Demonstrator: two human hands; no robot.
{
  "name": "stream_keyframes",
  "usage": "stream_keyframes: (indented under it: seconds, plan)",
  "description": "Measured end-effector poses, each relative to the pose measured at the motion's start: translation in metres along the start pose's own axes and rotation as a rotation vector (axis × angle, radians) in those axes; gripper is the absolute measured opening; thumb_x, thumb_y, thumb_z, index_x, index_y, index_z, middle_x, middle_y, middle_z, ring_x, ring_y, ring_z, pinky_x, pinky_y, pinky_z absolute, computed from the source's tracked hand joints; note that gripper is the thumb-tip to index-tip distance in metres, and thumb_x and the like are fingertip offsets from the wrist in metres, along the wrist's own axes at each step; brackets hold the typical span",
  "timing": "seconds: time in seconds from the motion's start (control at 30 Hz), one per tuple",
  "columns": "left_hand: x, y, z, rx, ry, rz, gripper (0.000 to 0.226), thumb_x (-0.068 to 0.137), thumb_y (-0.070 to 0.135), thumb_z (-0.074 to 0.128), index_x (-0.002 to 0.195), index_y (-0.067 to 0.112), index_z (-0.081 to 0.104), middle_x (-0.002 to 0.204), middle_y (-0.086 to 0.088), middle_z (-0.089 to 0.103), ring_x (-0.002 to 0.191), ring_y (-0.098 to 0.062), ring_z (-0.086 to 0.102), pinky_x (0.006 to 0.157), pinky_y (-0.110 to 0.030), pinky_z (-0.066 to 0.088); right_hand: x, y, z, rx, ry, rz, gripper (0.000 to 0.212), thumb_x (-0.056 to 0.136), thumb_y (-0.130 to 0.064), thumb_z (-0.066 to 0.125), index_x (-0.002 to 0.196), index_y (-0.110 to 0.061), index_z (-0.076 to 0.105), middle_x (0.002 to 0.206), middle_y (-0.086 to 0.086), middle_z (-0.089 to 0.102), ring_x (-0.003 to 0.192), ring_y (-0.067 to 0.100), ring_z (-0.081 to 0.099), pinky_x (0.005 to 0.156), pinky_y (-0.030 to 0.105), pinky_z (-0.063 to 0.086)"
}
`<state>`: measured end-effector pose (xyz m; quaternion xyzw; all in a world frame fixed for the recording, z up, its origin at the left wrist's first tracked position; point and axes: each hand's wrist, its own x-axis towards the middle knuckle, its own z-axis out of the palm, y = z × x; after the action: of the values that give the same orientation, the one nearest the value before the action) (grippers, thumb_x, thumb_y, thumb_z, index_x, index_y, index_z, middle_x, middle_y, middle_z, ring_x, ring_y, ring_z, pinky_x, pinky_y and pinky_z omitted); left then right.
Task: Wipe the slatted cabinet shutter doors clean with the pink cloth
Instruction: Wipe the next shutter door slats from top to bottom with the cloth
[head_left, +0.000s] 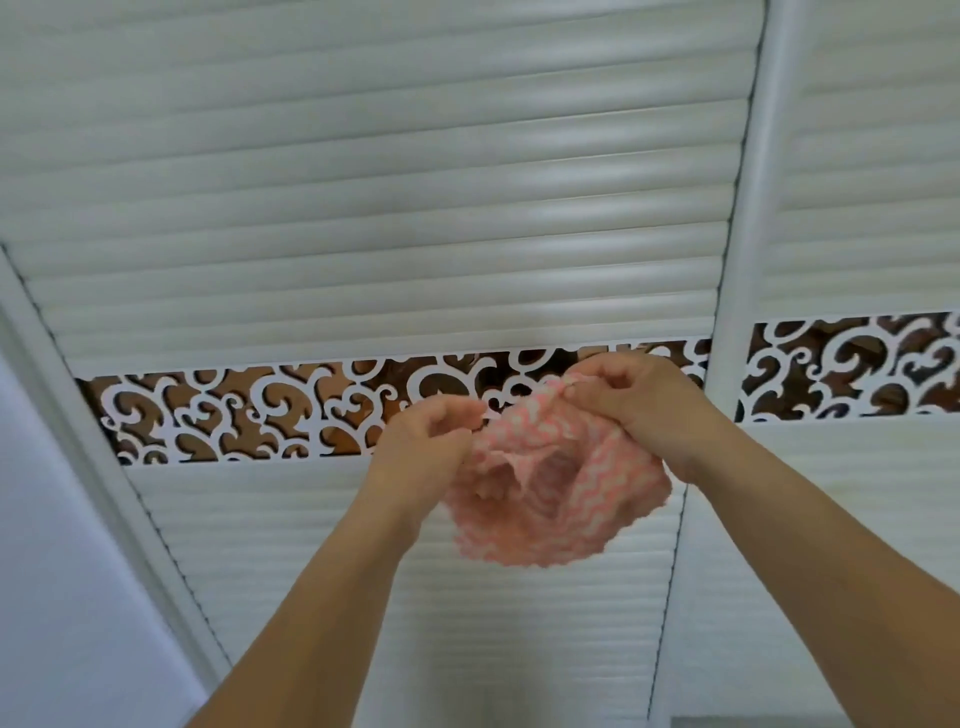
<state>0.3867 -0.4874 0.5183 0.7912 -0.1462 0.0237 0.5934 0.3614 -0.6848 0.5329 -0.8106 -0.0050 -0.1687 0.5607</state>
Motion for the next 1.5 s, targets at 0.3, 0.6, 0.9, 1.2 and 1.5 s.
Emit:
stream_keyframes:
  seconds: [0.3,0.6,0.9,1.2,1.5]
  plan:
    - [-0.022,0.021,0.055,0.225,-0.19,0.148,0.007,0.084,0.013,0.063,0.077,0.015,0.063,0.069,0.005,0.06,0.061,-0.006,0.051,0.056,-0.015,0.041,-0.044,-0.029,-0.051,-0.3,-0.048,-0.1,0.013,0.082,-0.019,0.071,0.085,-0.032,0.073,0.091,-0.017,0.071,0.084,-0.006,0.063,0.076,0.01,0.048]
    - [-0.019,0.08,0.116,0.278,-0.222,0.242,0.008,0.088,0.024,0.059,0.081,0.024,0.055,0.078,0.002,0.057,0.066,-0.011,0.048,0.058,-0.022,0.036,-0.071,-0.009,-0.168,-0.475,0.011,-0.007,0.022,0.071,-0.028,0.081,0.089,-0.032,0.07,0.089,-0.016,0.068,0.086,0.003,0.063,0.077,0.018,0.045]
    - [-0.01,0.136,0.207,0.715,-0.275,0.376,0.028,0.084,0.021,0.065,0.061,0.019,0.049,0.06,0.004,0.043,0.056,-0.011,0.038,0.052,-0.023,0.026,-0.084,0.037,-0.309,-0.657,0.225,0.148,0.009,0.087,-0.014,0.061,0.079,-0.013,0.065,0.064,0.003,0.061,0.056,0.017,0.058,0.049,0.018,0.045]
    - [-0.013,0.125,0.298,-0.295,-0.194,-0.127,0.027,0.091,0.019,0.054,0.111,0.001,0.055,0.104,-0.018,0.066,0.085,-0.026,0.065,0.072,-0.037,0.054,-0.097,0.097,-0.385,0.214,0.28,0.206,0.022,0.083,-0.008,0.068,0.103,-0.017,0.064,0.096,0.004,0.069,0.086,0.021,0.065,0.066,0.032,0.051]
    - [-0.055,0.083,0.38,-0.369,-0.376,-0.671,0.044,0.088,0.045,0.055,0.112,0.008,0.06,0.091,-0.014,0.069,0.081,-0.027,0.063,0.066,-0.036,0.05,-0.12,0.167,-0.372,0.194,0.187,0.68,0.037,0.089,-0.027,0.065,0.113,0.0,0.063,0.103,0.017,0.069,0.097,0.031,0.066,0.092,0.048,0.05]
